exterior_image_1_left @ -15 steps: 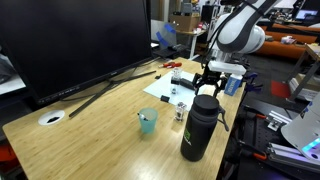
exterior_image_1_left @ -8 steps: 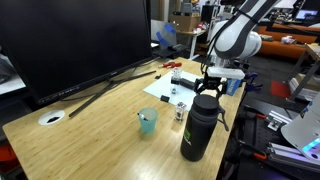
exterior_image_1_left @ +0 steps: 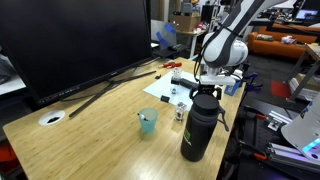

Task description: Put the silver lid on the clear bottle

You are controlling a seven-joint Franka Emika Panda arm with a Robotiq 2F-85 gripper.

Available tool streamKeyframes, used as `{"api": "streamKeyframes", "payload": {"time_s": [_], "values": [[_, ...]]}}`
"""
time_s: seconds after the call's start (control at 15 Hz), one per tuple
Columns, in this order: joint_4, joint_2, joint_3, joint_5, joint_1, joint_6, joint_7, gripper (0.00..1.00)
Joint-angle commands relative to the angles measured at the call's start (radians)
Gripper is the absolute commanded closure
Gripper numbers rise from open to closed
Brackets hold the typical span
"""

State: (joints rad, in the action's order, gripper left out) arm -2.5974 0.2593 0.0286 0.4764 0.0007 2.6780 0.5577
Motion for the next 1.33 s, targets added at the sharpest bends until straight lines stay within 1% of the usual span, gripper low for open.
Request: {"api": "streamKeyframes", "payload": {"time_s": [0.0,0.07,0.13,0.2,0.8,0.93,1.0,1.07,1.27], "values": [[0.028,0.021,-0.006,0.008,0.005,-0.034,-0.01,0.06],[0.029,0.022,-0.006,0.007,0.006,-0.035,-0.01,0.15],[0.028,0.019,-0.005,0.011,0.005,-0.037,-0.013,0.3],[0.026,0.016,-0.001,0.019,0.003,-0.033,-0.017,0.31],[0.028,0.022,0.007,0.027,0.004,-0.025,-0.024,0.95],[0.027,0.02,0.008,0.028,0.004,-0.024,-0.024,1.0],[0.026,0.02,0.009,0.028,0.004,-0.024,-0.024,1.0],[0.025,0.019,0.009,0.029,0.004,-0.023,-0.025,0.97],[0.02,0.008,0.007,0.025,0.006,-0.023,-0.018,0.97]]}}
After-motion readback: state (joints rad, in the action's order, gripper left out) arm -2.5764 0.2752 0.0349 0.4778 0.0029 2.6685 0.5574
